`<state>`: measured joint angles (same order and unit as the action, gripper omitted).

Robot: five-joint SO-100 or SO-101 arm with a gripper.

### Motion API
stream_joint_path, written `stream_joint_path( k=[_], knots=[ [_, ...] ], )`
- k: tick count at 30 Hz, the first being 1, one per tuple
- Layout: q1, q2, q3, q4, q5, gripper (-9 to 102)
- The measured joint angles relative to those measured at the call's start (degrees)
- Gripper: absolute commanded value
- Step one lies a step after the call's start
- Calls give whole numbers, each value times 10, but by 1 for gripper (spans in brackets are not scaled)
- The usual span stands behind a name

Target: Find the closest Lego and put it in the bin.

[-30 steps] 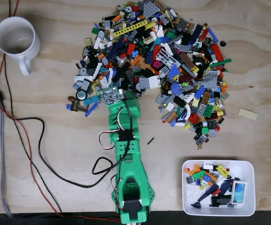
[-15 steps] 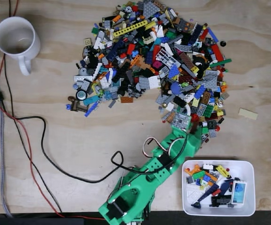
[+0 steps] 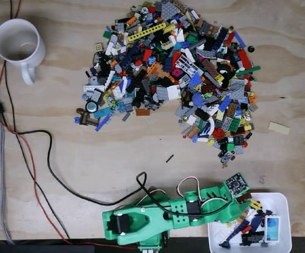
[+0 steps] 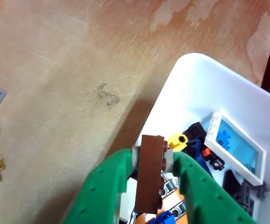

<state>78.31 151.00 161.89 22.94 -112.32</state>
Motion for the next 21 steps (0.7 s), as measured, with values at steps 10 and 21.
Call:
stream_joint_path(
  k=[10,21],
  knots=[
    [33,5,-1,-33,-17,0],
    [56,26,28,-80,0,12]
  ],
)
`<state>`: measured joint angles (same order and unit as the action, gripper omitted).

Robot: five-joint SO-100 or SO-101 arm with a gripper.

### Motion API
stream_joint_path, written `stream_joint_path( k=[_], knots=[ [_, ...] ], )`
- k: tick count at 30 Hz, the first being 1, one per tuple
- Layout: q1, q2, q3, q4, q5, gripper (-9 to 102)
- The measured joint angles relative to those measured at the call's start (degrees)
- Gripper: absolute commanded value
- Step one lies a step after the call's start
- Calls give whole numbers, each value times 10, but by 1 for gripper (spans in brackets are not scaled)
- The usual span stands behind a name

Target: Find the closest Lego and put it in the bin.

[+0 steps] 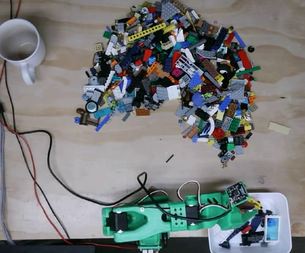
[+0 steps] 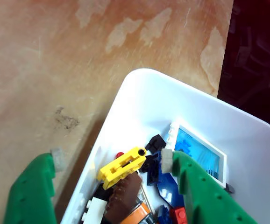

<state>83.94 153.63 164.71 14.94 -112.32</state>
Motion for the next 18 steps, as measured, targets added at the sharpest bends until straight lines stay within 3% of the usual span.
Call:
stream_joint_path(
  k=[2,6,18],
  knots=[
    [-22,9,0,1,23,0],
    [-118,47,-20,73,102,0],
    [-566,367,20,443,206,0]
  ],
)
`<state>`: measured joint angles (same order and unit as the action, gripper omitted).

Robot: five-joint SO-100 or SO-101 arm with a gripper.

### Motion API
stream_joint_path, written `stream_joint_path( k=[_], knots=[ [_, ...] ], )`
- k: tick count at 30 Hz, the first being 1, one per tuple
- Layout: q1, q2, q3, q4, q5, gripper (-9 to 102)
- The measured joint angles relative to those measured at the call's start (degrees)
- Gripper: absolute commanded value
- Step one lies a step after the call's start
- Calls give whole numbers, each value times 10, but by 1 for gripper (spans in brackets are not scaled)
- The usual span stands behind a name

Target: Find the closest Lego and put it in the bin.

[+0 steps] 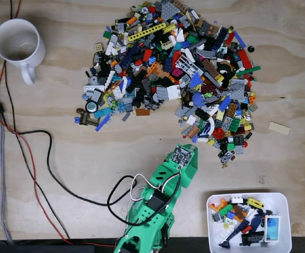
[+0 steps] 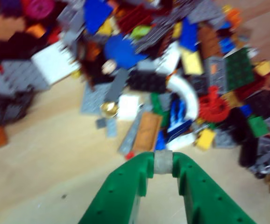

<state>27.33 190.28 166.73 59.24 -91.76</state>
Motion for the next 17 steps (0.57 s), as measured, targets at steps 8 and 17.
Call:
stream_joint_path(
  k=[8,17],
  knots=[
    [-221,18,99,23,76,0],
    [-285,28,144,15,94,0]
  ],
)
